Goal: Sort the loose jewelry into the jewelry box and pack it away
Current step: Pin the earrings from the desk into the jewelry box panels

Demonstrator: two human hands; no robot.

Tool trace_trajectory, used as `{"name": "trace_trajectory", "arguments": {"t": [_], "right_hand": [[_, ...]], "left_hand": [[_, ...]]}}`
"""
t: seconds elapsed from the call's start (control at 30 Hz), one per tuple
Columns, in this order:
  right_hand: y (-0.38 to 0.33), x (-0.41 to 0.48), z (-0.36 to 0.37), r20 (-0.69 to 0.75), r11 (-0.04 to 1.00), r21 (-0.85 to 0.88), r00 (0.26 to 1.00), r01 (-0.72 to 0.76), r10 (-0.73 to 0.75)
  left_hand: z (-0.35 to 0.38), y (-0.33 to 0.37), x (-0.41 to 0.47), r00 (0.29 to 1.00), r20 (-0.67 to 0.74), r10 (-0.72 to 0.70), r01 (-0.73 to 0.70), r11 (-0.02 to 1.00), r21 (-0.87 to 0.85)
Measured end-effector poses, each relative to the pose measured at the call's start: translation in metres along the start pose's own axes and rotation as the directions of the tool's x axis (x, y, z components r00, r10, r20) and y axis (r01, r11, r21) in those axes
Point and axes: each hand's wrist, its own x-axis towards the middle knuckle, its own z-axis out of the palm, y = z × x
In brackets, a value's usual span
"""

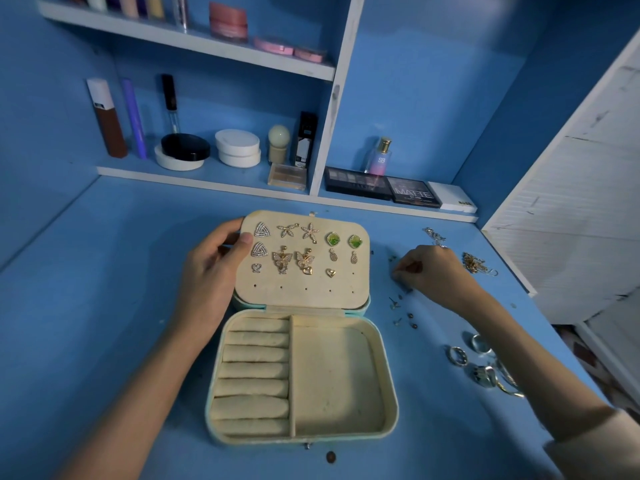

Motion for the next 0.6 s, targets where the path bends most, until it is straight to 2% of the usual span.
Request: {"name": "trace_trajectory", "arguments": {"t": [0.13,0.33,0.4,0.5,0.6], "right_hand": [[-0.001,0.001,0.0,0.009,0.998,0.042,0.999,-0.049,0.048],[-0.004,0.0,0.001,-0.011,0.996,0.081,0.999,-0.047,0.048],[-0.016,-0.002,-0.004,-0.126,0.98,0.2,0.992,0.015,0.011],[-0.047,-0.008,-0.015,-0.291,0.909,0.361,0.951,0.21,-0.104],[-0.075,-0.011,-0.021,-0.242,0.848,0.434,0.946,0.304,-0.215]], "left_hand": [[0.001,0.001,-0.001,1.0,-0.007,0.0,0.0,1.0,-0.001],[0.0,0.002,-0.001,1.0,-0.012,-0.012,0.012,1.0,0.021],[-0.001,0.001,-0.001,1.0,-0.007,-0.008,0.008,1.0,0.02],[-0.002,0.001,-0.001,1.0,0.009,-0.005,0.005,1.0,-0.013],[-0.005,0.001,-0.001,1.0,0.022,0.008,-0.008,1.0,0.004]]}}
